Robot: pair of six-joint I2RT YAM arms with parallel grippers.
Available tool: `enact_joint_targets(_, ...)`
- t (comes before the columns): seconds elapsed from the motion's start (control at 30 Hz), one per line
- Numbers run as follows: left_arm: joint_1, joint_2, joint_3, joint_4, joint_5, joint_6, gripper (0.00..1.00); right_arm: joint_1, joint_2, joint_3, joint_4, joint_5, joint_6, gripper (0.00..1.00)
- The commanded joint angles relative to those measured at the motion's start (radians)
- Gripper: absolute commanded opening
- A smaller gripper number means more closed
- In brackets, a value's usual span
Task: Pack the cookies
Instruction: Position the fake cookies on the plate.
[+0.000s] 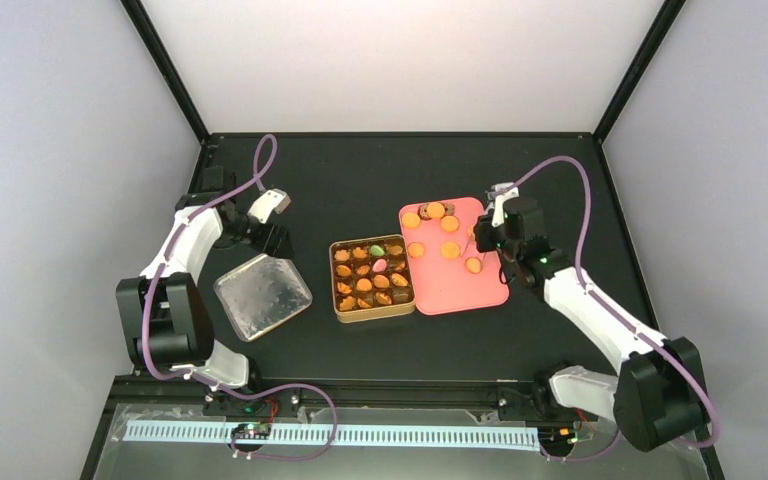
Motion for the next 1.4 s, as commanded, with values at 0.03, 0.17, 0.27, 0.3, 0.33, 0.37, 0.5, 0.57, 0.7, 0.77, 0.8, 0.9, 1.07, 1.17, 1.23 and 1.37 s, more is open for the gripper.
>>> enact_joint_targets(0.03,0.010,0.008,0.018,0.001,0.030,0.016,0.81,0.036,-0.085,-0.047,-0.028,-0.020,0.061,0.36)
enact_joint_targets(0.17,0.009,0.011,0.026,-0.003,0.038,0.014,0.81,0.050,-0.110,-0.047,-0.051,-0.008,0.063,0.36)
enact_joint_targets(0.27,0.010,0.011,0.030,-0.007,0.038,0.014,0.81,0.052,-0.117,-0.024,-0.070,0.002,0.048,0.36)
enact_joint_targets(0.3,0.010,0.010,0.030,-0.007,0.037,0.014,0.81,0.052,-0.117,-0.012,-0.078,0.002,0.041,0.36)
enact_joint_targets(0.33,0.009,0.011,0.031,-0.007,0.037,0.014,0.81,0.052,-0.118,-0.002,-0.087,0.002,0.035,0.36)
enact_joint_targets(0.37,0.009,0.011,0.032,-0.008,0.037,0.014,0.81,0.054,-0.119,0.006,-0.093,-0.001,0.029,0.36)
enact_joint_targets(0.5,0.009,0.012,0.032,-0.007,0.039,0.011,0.81,0.070,-0.119,0.013,-0.109,-0.003,0.024,0.36)
enact_joint_targets(0.57,0.010,0.013,0.033,-0.008,0.041,0.010,0.81,0.078,-0.120,0.005,-0.111,0.000,0.029,0.36)
enact_joint_targets(0.7,0.010,0.013,0.035,-0.008,0.038,0.012,0.81,0.087,-0.113,-0.011,-0.105,0.007,0.033,0.35)
enact_joint_targets(0.77,0.009,0.014,0.035,-0.007,0.036,0.012,0.81,0.087,-0.101,-0.010,-0.106,0.016,0.033,0.33)
enact_joint_targets(0.8,0.010,0.014,0.034,-0.008,0.036,0.012,0.81,0.087,-0.095,-0.008,-0.108,0.021,0.031,0.33)
enact_joint_targets(0.9,0.009,0.014,0.034,-0.008,0.035,0.012,0.81,0.087,-0.072,0.000,-0.113,0.035,0.023,0.32)
enact_joint_targets(1.07,0.009,0.013,0.033,-0.009,0.035,0.015,0.81,0.088,-0.034,0.018,-0.136,0.077,0.009,0.32)
enact_joint_targets(1.17,0.010,0.013,0.032,-0.008,0.033,0.015,0.81,0.089,-0.030,0.019,-0.137,0.074,0.012,0.30)
enact_joint_targets(1.23,0.010,0.013,0.030,-0.008,0.033,0.015,0.81,0.090,-0.034,0.019,-0.141,0.081,0.013,0.26)
enact_joint_targets(1.37,0.009,0.013,0.027,-0.006,0.030,0.016,0.81,0.103,-0.059,0.031,-0.158,0.100,0.009,0.18)
